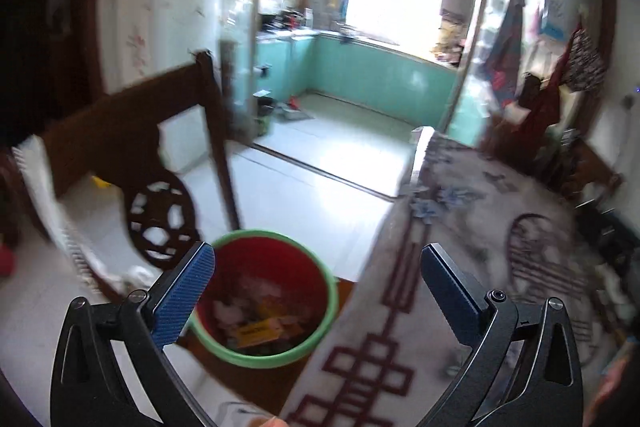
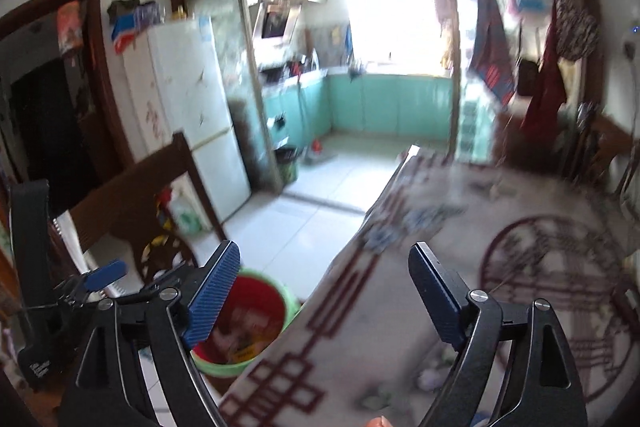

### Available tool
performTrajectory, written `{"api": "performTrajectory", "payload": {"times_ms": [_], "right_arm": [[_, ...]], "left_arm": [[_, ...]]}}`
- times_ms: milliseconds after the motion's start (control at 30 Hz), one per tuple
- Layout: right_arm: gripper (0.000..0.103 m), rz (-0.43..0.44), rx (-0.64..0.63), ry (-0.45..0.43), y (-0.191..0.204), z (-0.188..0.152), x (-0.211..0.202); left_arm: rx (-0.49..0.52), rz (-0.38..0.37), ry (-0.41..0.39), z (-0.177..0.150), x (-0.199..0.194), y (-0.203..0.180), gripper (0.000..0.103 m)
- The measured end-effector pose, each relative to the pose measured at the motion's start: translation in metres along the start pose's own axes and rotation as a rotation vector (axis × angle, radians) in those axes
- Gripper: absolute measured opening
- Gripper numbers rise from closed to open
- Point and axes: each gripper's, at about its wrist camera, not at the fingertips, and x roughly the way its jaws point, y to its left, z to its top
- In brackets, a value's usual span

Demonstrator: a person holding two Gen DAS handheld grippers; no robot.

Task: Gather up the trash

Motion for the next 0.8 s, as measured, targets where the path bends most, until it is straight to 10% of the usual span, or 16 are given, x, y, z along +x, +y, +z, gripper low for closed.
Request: {"api": "performTrajectory", "payload": {"times_ms": [100, 333, 800], "right_arm": [[0.091, -0.041, -0.002, -0.016, -0.009, 0.006, -0.014], [0.091, -0.077, 0.02, -0.017, -0.035, 0.008, -0.033], [0.091, -0.068, 0.031, 0.011, -0.063, -0.002, -0.055]], "left_arm": [[0.047, 0.12, -0.03, -0.002, -0.01, -0.018, 0.103], [-0.03, -0.145, -0.094, -0.006, -0.038, -0.024, 0.103], [0.004, -0.076, -0.104, -0.015, -0.055, -0.045, 0.103]]}}
